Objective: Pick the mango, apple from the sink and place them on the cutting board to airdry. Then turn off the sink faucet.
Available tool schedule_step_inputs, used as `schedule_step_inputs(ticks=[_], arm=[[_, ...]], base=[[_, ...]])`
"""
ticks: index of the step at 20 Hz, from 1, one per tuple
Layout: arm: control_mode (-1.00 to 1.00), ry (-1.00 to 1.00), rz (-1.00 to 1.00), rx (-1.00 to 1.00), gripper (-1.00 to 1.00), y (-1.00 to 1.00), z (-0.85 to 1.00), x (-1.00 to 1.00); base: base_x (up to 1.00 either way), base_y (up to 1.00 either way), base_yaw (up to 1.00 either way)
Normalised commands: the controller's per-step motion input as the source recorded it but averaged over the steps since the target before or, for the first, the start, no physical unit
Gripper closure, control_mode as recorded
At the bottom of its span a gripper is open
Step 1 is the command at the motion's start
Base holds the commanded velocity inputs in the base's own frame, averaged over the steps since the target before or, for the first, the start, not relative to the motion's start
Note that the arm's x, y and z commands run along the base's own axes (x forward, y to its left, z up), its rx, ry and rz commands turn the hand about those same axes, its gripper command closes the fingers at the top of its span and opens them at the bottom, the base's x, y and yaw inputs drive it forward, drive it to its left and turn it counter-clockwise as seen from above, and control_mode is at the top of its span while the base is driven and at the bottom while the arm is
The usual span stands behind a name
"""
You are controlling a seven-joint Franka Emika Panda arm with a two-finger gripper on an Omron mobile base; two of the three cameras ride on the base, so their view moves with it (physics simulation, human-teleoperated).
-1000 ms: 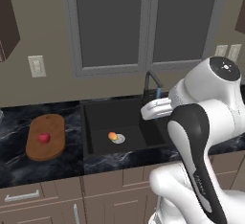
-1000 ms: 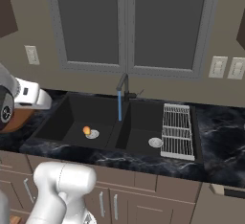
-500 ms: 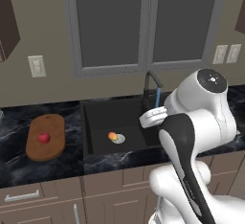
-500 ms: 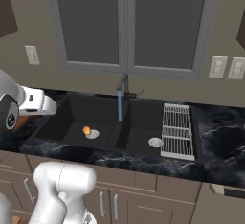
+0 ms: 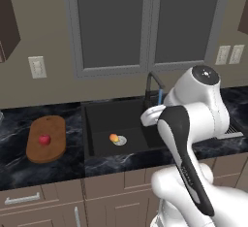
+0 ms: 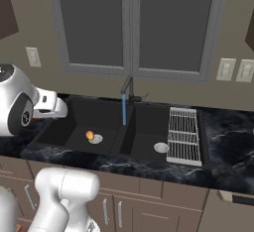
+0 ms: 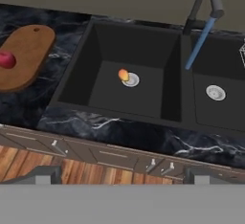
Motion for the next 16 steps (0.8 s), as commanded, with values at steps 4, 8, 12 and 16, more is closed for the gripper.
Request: schedule_step_inputs(ticks=[4,8,12,16], arm=[[-1.0,0.06,0.0,0.0,-1.0,-0.01,-0.32,0.21],[-1.0,0.02,0.0,0.0,-1.0,0.0,-0.27,0.2],[-1.0,0.0,0.0,0.0,-1.0,0.0,-0.19,0.17],[-1.0,0.0,0.0,0.0,-1.0,0.0,-0.2,0.18]], base=[[0.0,0.0,0.0],[0.0,0.0,0.0],[0.0,0.0,0.0],[0.0,0.0,0.0]])
